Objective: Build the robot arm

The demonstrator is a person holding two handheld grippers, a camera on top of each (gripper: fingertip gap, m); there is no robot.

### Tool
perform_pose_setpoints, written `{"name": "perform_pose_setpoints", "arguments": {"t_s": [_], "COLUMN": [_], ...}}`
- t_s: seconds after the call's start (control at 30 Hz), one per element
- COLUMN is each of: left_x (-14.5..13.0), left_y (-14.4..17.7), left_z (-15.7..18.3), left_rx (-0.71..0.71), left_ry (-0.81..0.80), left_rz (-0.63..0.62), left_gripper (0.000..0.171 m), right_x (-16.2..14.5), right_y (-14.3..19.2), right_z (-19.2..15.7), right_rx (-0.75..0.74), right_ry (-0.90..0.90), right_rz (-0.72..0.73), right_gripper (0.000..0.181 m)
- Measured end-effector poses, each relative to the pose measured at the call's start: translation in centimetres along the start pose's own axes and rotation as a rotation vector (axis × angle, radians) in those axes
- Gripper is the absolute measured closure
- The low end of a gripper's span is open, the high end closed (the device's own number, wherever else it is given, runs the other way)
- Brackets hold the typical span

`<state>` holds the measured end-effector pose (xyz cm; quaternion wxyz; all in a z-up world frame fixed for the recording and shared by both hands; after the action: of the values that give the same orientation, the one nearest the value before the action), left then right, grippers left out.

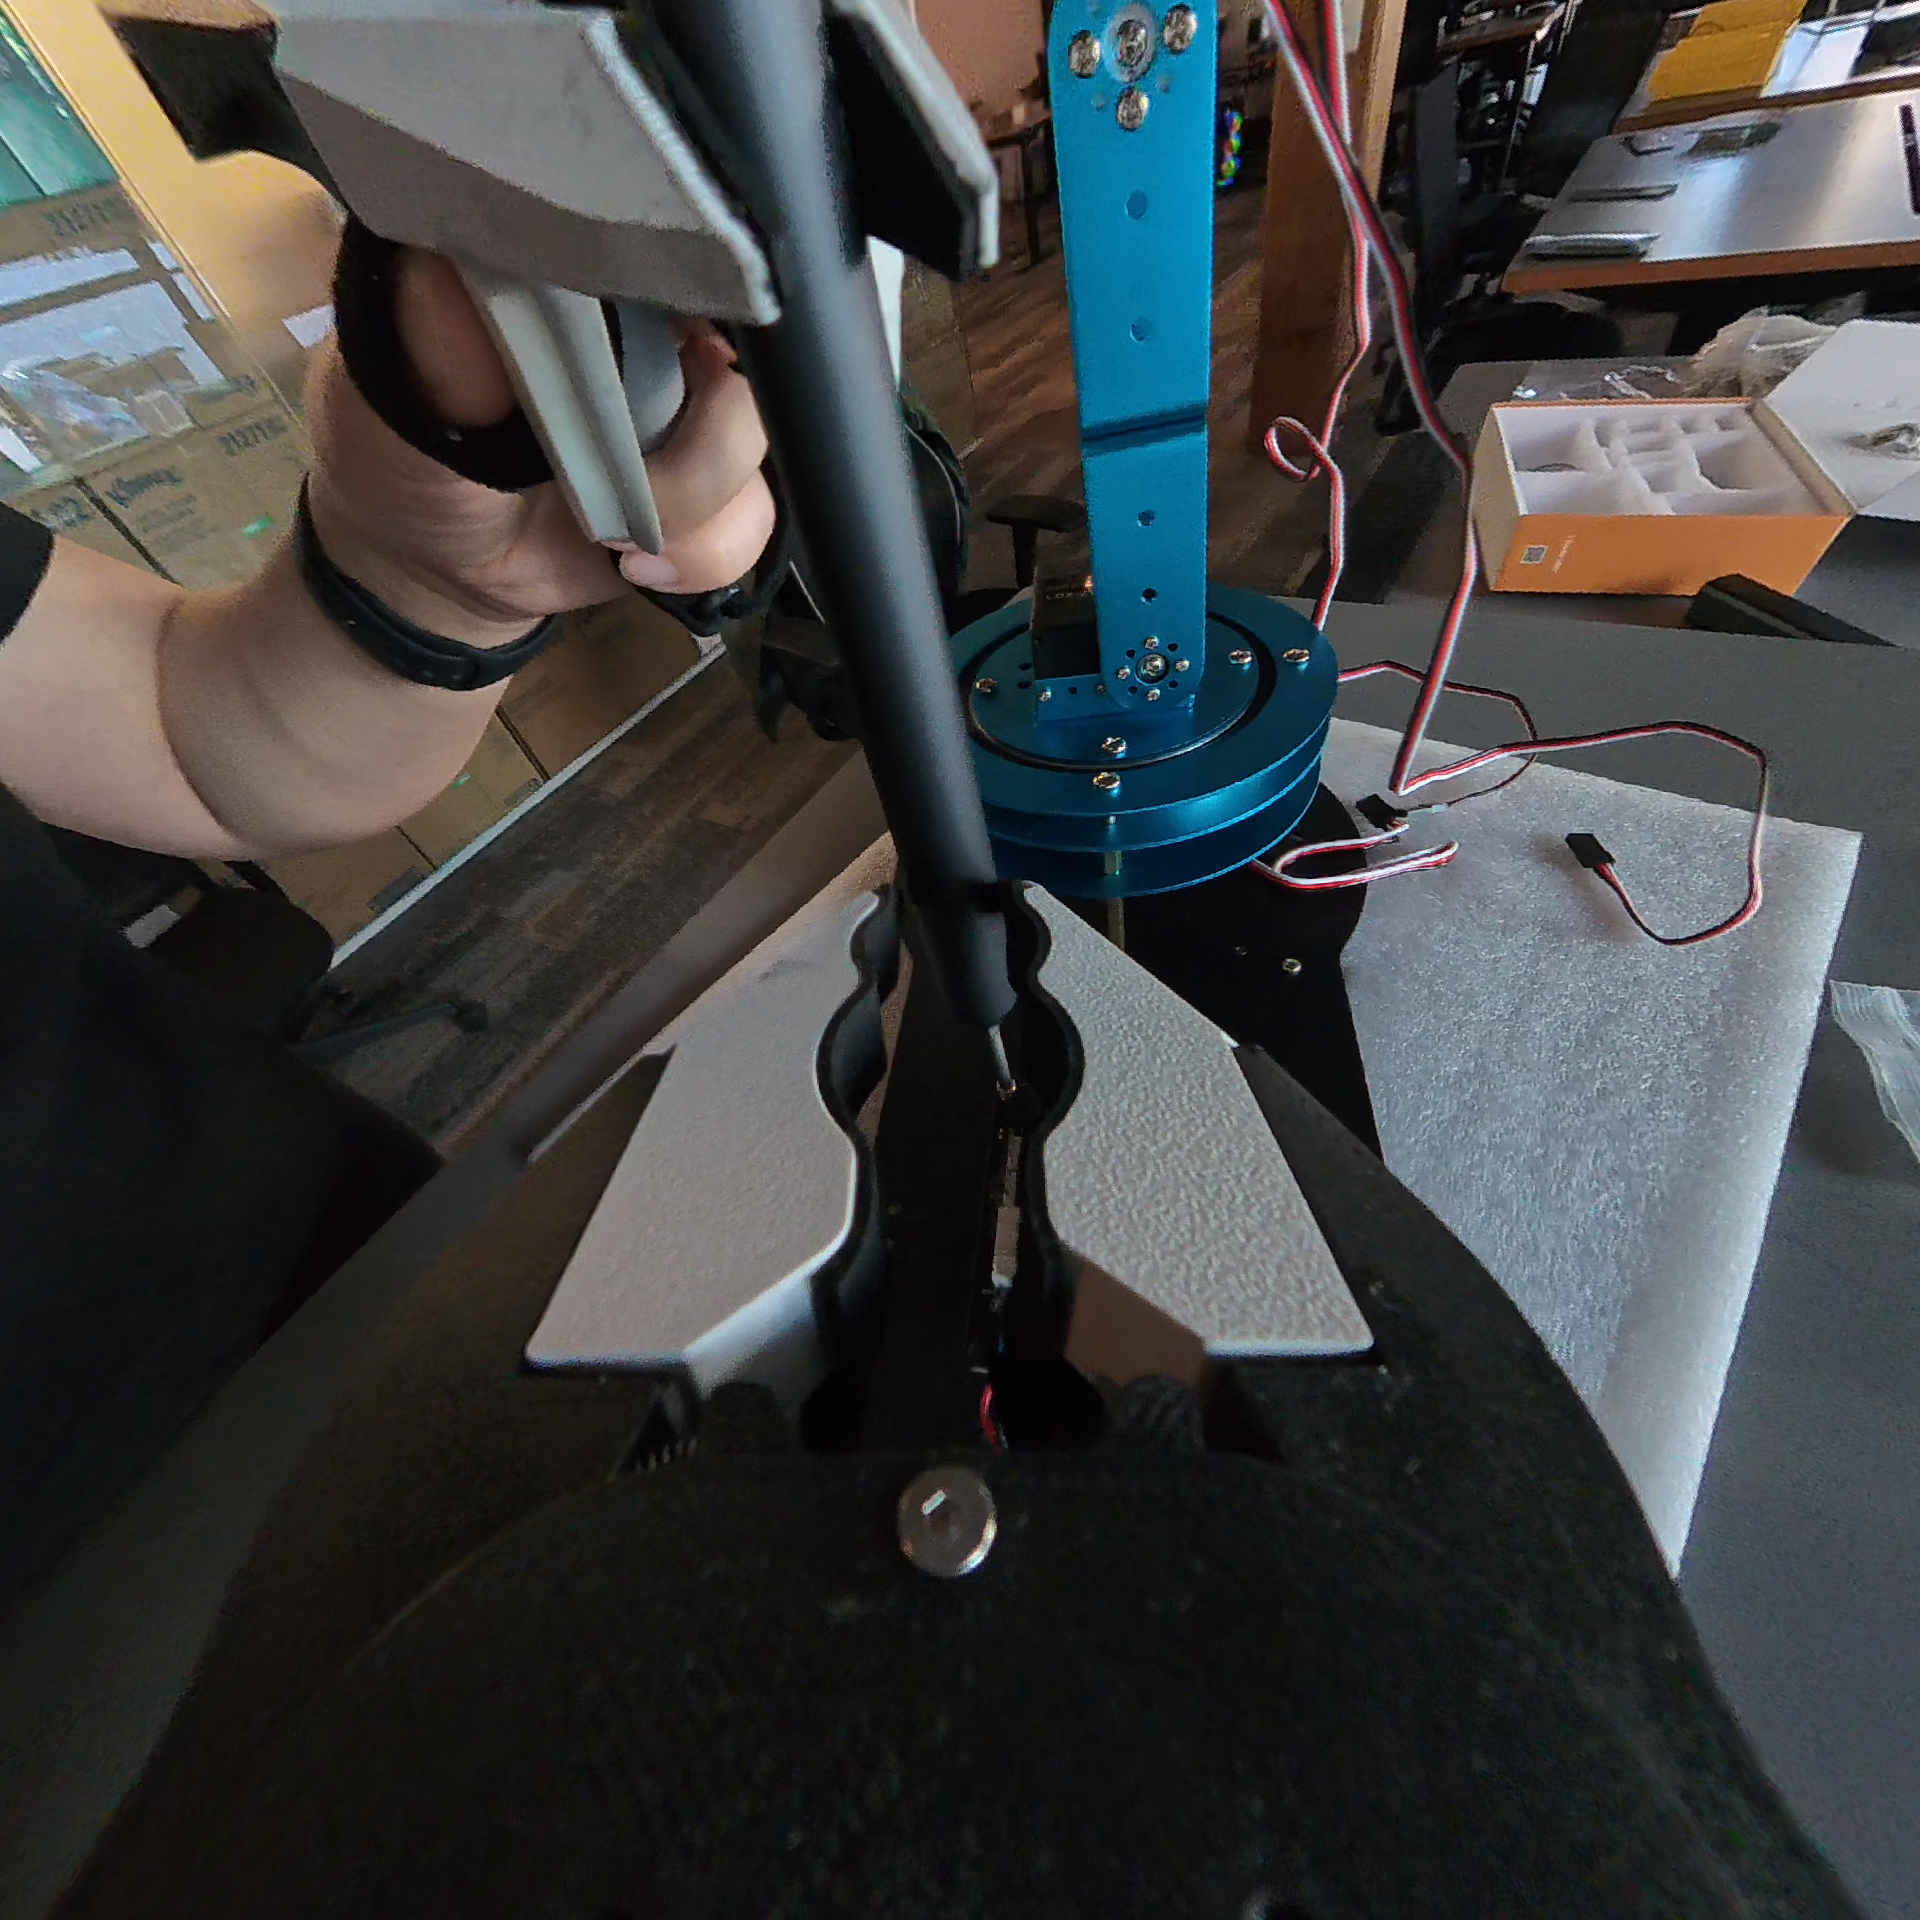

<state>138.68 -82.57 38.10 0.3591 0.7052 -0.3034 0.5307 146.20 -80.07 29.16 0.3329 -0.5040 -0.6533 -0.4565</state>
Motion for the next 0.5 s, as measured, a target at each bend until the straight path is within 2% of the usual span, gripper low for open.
{"name": "perform_pose_setpoints", "arguments": {"t_s": [0.3, 0.4, 0.5], "left_x": [0.0, 0.0, -0.1], "left_y": [0.0, 0.0, 0.0], "left_z": [0.0, -0.1, -0.2], "left_rx": [-0.001, 0.008, 0.019], "left_ry": [-0.007, 0.000, 0.002], "left_rz": [-0.005, -0.001, 0.001], "left_gripper": [0.156, 0.156, 0.156], "right_x": [0.0, 0.7, 0.9], "right_y": [0.4, 0.5, 0.4], "right_z": [0.0, -0.1, -0.4], "right_rx": [0.016, -0.001, -0.055], "right_ry": [0.027, 0.014, 0.075], "right_rz": [0.029, 0.079, 0.055], "right_gripper": [0.161, 0.161, 0.162]}}
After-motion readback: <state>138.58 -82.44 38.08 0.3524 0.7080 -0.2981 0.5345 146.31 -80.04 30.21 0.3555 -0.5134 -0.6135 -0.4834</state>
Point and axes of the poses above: each gripper's, where its closed fingertips meet, y back along the fingers, x out of its top, z = x × y across the jaws, the point moved 6 cm from there along y, back along the fingers, and after that the axes turned 11 degrees about -y, right-handed, at the moved point
